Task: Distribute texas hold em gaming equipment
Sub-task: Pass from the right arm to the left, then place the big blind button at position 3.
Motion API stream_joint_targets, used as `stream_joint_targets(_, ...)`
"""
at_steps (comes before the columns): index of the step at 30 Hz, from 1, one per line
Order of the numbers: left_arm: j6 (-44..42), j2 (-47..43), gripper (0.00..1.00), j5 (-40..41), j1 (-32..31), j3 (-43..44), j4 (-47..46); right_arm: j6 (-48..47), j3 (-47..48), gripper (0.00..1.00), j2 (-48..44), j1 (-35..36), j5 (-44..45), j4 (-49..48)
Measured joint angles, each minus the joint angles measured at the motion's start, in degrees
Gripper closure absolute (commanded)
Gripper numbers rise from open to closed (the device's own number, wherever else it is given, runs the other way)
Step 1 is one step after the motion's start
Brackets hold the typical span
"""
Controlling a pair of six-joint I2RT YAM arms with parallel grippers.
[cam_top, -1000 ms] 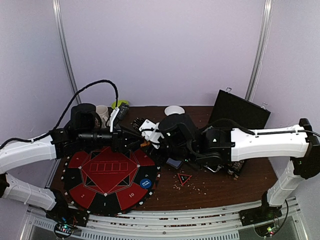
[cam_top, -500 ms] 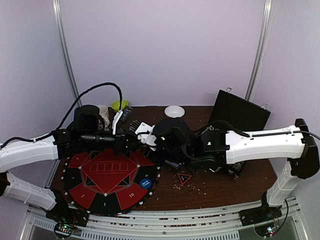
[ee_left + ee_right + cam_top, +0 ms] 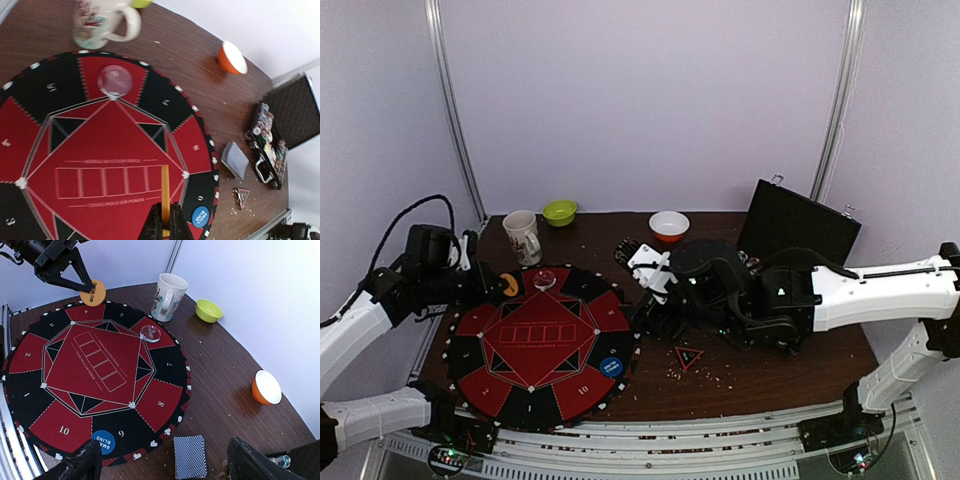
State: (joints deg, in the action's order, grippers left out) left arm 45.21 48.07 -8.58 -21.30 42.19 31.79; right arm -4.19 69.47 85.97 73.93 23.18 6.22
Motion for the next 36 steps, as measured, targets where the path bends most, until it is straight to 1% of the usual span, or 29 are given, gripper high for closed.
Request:
stream_joint_targets(1,0.11,-0.9,1.0,-0.39,3.08,-0.24,1.84,0.26,-1.14,0.11,-0.98,-0.04,-0.5,0.0)
stream_joint_targets(3,0.07,-2.08,1.0,-0.31,11.89,-1.05,6.36,0.79,-3.19,0.1,-2.58,-0.04,-1.38,-0.28)
stream_joint_targets(5,0.11,-1.77,1.0,1.38,17.73,-1.38,9.9,1.2,-5.25,0.1,-4.07,-0.09,-2.12,-0.37)
stream_joint_targets(8,0.15,0.46,1.0,3.48,20.7,-1.44,13.11,1.53,-7.67,0.09,-5.79,-0.17,-3.37,-0.55)
stream_joint_targets(11,0.72,1.9,1.0,4.66,24.39,-2.84,13.11,1.6,-9.66,0.09,-7.41,-0.46,-4.28,-0.72)
stream_joint_targets(15,3.5,2.43,1.0,3.5,31.19,-9.44,10.6,1.44,-11.87,0.08,-9.49,-1.05,-5.51,-0.96)
stream_joint_targets(17,5.25,2.14,1.0,3.48,33.35,-12.5,10.29,1.27,-12.5,0.08,-10.21,-1.31,-6.08,-0.92)
stream_joint_targets(21,7.96,0.85,1.0,3.91,36.24,-15.19,9.03,0.7,-12.79,0.08,-10.84,-1.97,-7.08,-0.85)
stream_joint_targets(30,9.22,3.02,1.0,8.35,44.78,-15.54,5.88,-0.61,-12.94,0.07,-12.17,-2.36,-8.52,-0.7)
stream_joint_targets(32,9.42,3.48,1.0,7.61,46.14,-15.96,3.23,-0.7,-13.25,0.07,-12.59,-2.36,-8.83,-0.7)
stream_joint_targets(36,10.51,3.54,1.0,3.15,47.87,-19.78,-3.43,-1.07,-13.29,0.07,-12.63,-2.67,-9.33,-0.55)
